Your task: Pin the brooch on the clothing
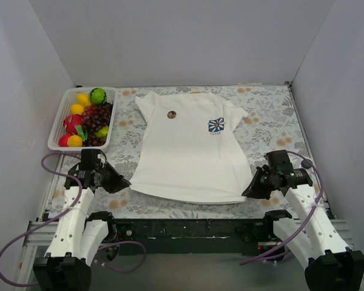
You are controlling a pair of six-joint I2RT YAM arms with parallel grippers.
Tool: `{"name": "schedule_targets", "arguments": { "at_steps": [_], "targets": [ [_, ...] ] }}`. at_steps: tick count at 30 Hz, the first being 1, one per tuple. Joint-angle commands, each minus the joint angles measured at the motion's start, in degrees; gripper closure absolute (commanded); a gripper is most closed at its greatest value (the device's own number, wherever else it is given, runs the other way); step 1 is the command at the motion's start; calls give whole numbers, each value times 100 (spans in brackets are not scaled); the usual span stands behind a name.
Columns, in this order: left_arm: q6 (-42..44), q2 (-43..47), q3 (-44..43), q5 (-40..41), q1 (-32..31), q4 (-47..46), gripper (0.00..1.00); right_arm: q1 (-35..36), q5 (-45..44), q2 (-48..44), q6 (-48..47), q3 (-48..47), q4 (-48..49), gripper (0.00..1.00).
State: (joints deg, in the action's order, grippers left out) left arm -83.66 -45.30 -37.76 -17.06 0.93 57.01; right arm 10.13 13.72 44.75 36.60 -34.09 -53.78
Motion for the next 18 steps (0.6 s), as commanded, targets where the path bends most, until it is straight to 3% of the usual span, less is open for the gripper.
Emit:
{"name": "schedule_targets", "arguments": {
  "at_steps": [1, 2, 3, 4, 6, 7, 8, 10, 11, 18],
  "targets": [
    [16, 380, 32, -298, -14, 661, 100, -20, 254, -54, -241, -265, -694, 99],
    [7, 408, -21, -307, -14, 714, 96, -29, 281, -20, -302, -291, -721, 99],
    [33, 382, -65, -324, -14, 784, 85, -29, 377, 42, -381, -300, -757, 96],
    [173, 294, -117, -316, -14, 915, 58, -29, 430, 95, -460, -318, -792, 85],
    [288, 206, -319, -115, -14, 1092, 38, -20, 483, 226, -618, -388, -923, 59],
    [306, 145, -398, 26, -249, 1136, 15, -29, 483, 279, -671, -475, -950, 37],
    [306, 101, -451, 106, -286, 1154, 3, -20, 474, 323, -776, -537, -976, 29],
    [306, -5, -644, 220, -321, 1049, 2, -29, 483, 507, -856, -721, -933, 14],
    [297, -118, -697, 212, -321, 970, 2, -20, 518, 560, -917, -905, -854, 11],
    [306, -987, -1295, 493, -383, -153, 2, -20, 781, 1131, -681, -1144, 463, 10]
  ]
}}
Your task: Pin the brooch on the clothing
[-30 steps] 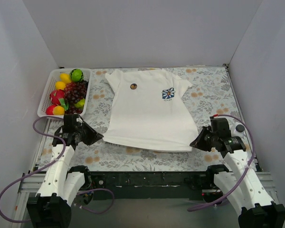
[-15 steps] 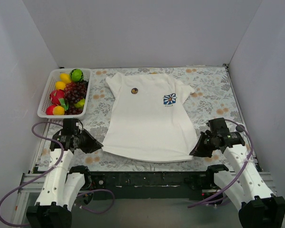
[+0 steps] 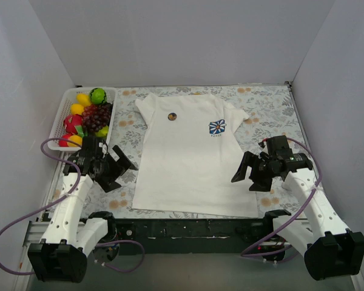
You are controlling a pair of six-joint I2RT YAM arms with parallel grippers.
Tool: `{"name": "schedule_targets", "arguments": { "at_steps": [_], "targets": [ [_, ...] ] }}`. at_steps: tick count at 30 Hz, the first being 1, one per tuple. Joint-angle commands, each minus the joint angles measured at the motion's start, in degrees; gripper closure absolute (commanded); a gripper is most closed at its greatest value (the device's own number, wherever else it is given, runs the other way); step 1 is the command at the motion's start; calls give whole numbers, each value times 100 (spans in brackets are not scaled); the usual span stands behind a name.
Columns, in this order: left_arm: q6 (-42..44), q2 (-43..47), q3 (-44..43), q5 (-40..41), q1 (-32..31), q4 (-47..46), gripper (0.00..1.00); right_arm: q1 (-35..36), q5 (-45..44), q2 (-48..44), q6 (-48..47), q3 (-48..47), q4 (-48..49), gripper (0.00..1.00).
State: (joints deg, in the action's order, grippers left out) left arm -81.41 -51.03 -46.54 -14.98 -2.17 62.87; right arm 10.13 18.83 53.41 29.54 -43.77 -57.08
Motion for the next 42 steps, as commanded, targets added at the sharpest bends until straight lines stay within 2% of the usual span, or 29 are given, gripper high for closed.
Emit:
{"name": "schedule_targets", "arguments": {
  "at_steps": [1, 6, 9, 10, 12, 13, 15, 16, 19, 23, 28, 31, 37, 42],
  "targets": [
    [116, -556, -600, 372, -99, -863, 2, -20, 314, 345, 34, -141, 1195, 10],
    [608, -1707, -1295, 707, -99, -1671, 2, -2, 165, 1020, -79, -333, 2032, 10],
    [854, -2472, -1822, 743, -116, -2110, 7, 59, -116, 1512, -352, -544, 2385, 10],
    [976, -2830, -1945, 673, -125, -2252, 14, 77, -203, 1654, -387, -719, 2386, 10],
    [1021, -3227, -2349, 795, -195, -2541, 22, 112, -283, 1978, -510, -808, 2719, 10],
    [1100, -3630, -2516, 778, -222, -2613, 36, 155, -379, 2102, -528, -931, 2746, 10],
    [1100, -4089, -3041, 813, -327, -2840, 42, 182, -476, 2410, -607, -1010, 3061, 10],
    [1109, -4561, -3262, 813, -362, -2859, 54, 191, -538, 2516, -607, -1089, 3132, 10],
    [1171, -5310, -4325, 1031, -617, -2947, 65, 235, -590, 2981, -695, -1300, 3352, 10],
    [1451, -6611, -5960, 1428, -890, -2570, 62, 279, -442, 3561, -774, -1520, 3484, 11],
    [1672, -8167, -8068, 2174, -1066, -2025, 54, 402, -354, 3756, -801, -1494, 3528, 11],
    [1760, -8651, -8528, 2297, -1127, -2112, 51, 472, -310, 3756, -757, -1345, 3581, 11],
    [1856, -8968, -8547, 2684, -1241, -2543, 47, 525, -266, 3668, -704, -1108, 3634, 12],
    [1909, -9109, -8546, 2799, -1303, -2929, 48, 534, -274, 3615, -669, -967, 3695, 12]
  ]
}}
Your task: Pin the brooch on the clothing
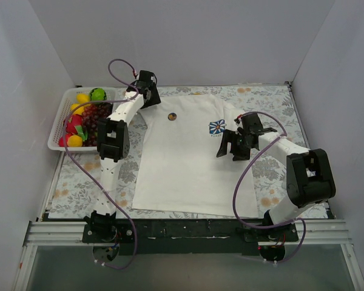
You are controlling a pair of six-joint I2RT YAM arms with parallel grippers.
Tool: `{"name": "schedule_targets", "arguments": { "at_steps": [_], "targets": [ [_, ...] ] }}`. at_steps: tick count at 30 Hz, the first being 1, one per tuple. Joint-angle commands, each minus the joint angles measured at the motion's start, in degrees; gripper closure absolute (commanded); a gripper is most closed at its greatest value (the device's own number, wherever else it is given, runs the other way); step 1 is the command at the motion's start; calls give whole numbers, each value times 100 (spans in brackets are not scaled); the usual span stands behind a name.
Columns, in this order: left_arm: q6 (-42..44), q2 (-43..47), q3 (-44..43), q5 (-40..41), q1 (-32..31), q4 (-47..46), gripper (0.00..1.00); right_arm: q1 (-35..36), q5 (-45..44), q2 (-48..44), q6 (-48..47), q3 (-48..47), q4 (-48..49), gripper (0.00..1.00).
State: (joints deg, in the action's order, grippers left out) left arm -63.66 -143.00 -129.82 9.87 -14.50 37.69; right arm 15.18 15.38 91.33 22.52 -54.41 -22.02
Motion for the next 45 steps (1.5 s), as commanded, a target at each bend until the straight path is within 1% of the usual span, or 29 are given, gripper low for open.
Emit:
{"name": "schedule_targets", "arguments": {
  "at_steps": [1, 7, 11, 12, 14, 15, 16, 18, 23, 26, 30, 33, 37, 38, 41, 45],
  "targets": [
    [126, 62, -228, 340, -79, -447, 48, 38, 79, -186, 41, 132, 198, 12],
    [117, -237, -298, 367, -79, -772, 52, 38, 123, -212, 68, 308, 251, 13],
    [134, -395, -342, 498, -79, -851, 61, 46, 123, -238, 50, 344, 242, 13],
    [169, -413, -342, 525, -79, -869, 68, 46, 123, -247, 50, 361, 242, 13],
    [205, -431, -342, 630, -79, -930, 79, 46, 123, -247, 50, 387, 251, 13],
    [257, -431, -342, 656, -79, -956, 90, 46, 123, -256, 50, 388, 251, 13],
    [284, -422, -360, 692, -79, -974, 95, 55, 132, -247, 50, 388, 260, 13],
    [301, -352, -360, 850, -88, -957, 99, 47, 141, -247, 42, 388, 260, 13],
    [494, 201, -9, 1122, -79, -1150, 100, 55, 159, -230, 59, 405, 295, 14],
    [687, 403, 18, 1210, -88, -1176, 100, 64, 185, -160, 68, 396, 330, 14],
    [864, 588, 315, 1281, -79, -1133, 100, 82, 220, -72, 59, 379, 383, 14],
    [899, 746, 580, 1193, -79, -1124, 100, 99, 220, -36, 59, 361, 391, 14],
    [724, 949, 966, 781, -79, -1150, 100, 108, 211, -10, 50, 361, 391, 15],
    [680, 993, 1028, 545, -88, -1150, 100, 108, 211, -10, 42, 361, 383, 15],
    [600, 1125, 1283, 315, -158, -1159, 100, 117, 211, 8, 50, 405, 409, 15],
    [618, 1292, 1722, 287, -316, -1133, 100, 126, 220, 78, 68, 467, 479, 15]
  ]
}}
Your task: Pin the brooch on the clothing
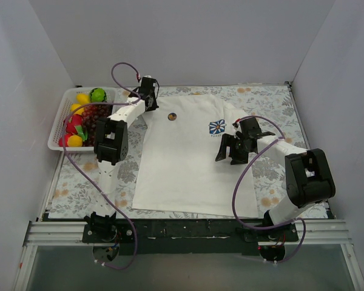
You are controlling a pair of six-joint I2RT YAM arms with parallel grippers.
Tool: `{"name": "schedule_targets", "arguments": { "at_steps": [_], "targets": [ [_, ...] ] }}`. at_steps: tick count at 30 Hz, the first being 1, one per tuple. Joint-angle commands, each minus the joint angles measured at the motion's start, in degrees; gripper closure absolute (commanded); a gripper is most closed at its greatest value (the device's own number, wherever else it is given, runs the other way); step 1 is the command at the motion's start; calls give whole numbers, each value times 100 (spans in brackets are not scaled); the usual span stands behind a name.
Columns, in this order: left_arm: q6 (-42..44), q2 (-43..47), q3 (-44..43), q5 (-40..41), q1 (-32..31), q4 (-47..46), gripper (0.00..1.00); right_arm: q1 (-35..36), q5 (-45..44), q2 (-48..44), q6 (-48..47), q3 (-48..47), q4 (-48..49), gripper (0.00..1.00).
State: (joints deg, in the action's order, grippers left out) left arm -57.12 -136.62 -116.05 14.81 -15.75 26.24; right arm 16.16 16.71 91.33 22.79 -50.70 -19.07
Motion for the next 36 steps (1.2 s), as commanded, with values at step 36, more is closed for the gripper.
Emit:
{"name": "schedule_targets", "arguments": {
  "at_steps": [36],
  "targets": [
    [-88, 1295, 1690, 1340, 19, 267, 100, 45, -220, 429, 499, 368, 185, 17]
  ]
}}
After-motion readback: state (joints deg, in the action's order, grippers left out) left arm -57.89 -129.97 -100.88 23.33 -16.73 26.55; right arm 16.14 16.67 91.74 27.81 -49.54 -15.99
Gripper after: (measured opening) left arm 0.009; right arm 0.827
